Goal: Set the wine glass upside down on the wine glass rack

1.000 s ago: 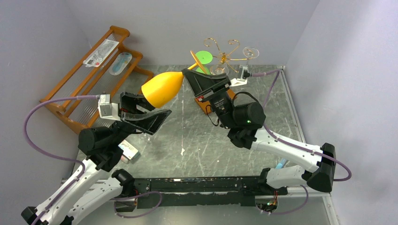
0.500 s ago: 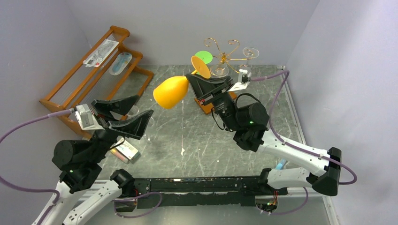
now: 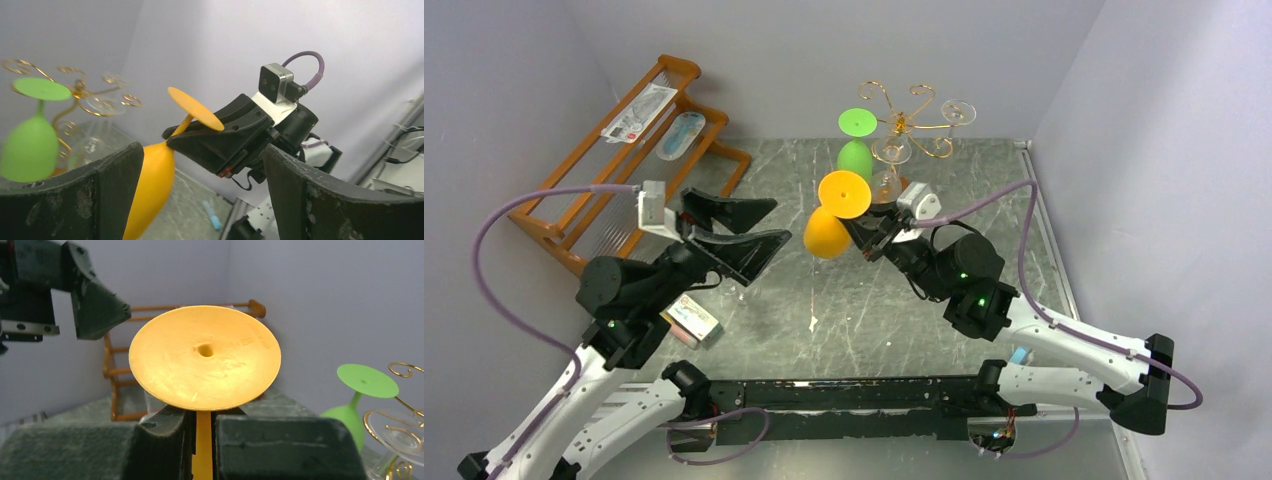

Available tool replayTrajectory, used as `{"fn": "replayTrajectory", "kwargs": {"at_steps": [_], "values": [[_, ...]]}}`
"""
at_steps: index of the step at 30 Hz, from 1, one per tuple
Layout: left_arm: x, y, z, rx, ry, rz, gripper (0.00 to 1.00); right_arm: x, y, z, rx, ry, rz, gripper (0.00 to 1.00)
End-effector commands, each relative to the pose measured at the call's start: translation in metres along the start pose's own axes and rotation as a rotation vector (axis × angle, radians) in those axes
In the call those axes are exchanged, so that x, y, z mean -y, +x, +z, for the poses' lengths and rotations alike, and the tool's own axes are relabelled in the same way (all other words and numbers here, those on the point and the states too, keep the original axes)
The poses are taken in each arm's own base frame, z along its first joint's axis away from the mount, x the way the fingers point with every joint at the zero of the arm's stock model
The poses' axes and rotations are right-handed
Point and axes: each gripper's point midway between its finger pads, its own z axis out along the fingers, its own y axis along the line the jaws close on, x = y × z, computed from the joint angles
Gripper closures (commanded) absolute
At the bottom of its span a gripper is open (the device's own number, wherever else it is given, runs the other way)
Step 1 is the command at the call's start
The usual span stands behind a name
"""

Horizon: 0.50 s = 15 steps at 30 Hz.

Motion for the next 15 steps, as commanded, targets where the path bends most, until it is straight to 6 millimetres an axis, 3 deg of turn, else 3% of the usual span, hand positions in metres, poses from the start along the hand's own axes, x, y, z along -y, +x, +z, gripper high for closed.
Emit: {"fn": "replayTrajectory", "kwargs": {"at_steps": [1,7,15], "values": [[0.02,0.006,0.01,-0.019,0.118,-0.156,0.07,-0.003,0.022,-0.01,-0.082,-0.052,-0.142,1.0],[-0.006,0.034,0.022,-0.118,-0.005,-0.279,0.08,-0.004,0.041,-0.02,-0.131,-0.072,-0.169,1.0],[-0.019,0.072,0.032,-0.246,-0.049,-0.44,0.27,-0.009,0.056,-0.026,-0.179,-0.111,-0.184,1.0]]}}
